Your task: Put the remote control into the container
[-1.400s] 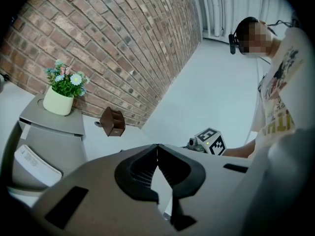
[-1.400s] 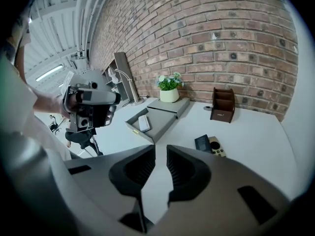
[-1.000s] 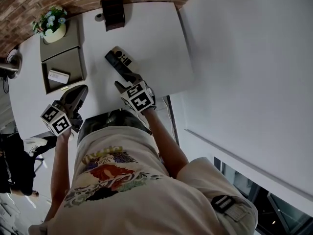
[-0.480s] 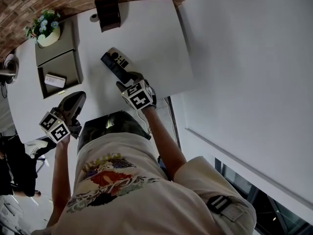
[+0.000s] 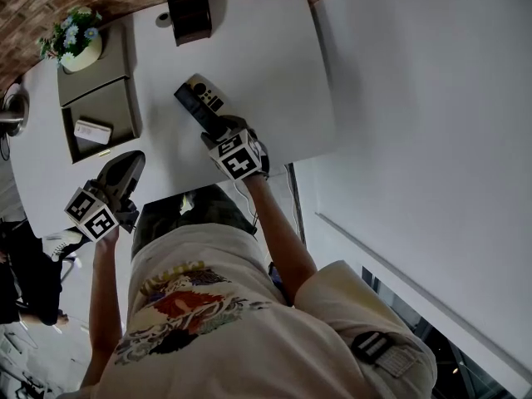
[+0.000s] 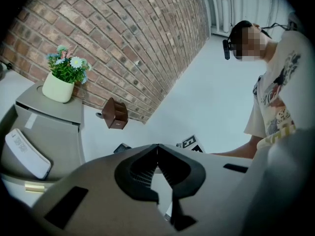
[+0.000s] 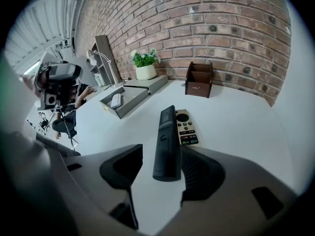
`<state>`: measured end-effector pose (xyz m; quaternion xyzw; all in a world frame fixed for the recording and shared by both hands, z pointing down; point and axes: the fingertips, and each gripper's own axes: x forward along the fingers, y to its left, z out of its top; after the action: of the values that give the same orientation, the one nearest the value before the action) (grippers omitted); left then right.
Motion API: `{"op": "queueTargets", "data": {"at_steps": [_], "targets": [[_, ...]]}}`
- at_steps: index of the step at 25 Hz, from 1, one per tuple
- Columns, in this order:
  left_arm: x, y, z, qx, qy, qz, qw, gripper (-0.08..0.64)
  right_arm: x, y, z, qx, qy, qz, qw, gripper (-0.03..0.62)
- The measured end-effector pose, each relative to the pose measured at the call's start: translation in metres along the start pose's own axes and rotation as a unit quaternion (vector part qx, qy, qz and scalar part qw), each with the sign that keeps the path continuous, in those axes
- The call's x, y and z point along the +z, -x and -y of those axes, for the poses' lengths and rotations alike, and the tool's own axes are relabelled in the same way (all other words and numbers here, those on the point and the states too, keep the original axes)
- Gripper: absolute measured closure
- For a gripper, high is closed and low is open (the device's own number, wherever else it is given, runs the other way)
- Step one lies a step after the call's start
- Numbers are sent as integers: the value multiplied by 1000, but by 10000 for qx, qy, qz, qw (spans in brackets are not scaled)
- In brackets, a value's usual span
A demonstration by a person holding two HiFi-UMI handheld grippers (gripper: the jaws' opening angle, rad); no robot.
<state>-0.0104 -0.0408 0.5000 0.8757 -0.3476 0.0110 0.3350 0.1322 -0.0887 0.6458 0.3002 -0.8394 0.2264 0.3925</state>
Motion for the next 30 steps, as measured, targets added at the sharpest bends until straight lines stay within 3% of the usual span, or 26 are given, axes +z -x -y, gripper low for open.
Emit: {"op": "queueTargets", "data": {"at_steps": [15, 21, 25, 30], "targets": [[-2, 6, -9, 195, 206, 73, 9996, 555, -8, -26, 14, -72, 249, -391, 9989, 362], [-8, 10, -12, 276, 273, 12, 9992, 555, -9, -30, 16, -395, 959, -532, 9932, 362], [-7, 7, -9, 242, 253, -23, 9994, 555, -11, -29, 13, -515, 1176, -592, 9900, 364], [-4, 5, -9, 230, 223, -12, 9995, 555, -20, -22, 9, -459, 856, -731, 9926, 364]]}}
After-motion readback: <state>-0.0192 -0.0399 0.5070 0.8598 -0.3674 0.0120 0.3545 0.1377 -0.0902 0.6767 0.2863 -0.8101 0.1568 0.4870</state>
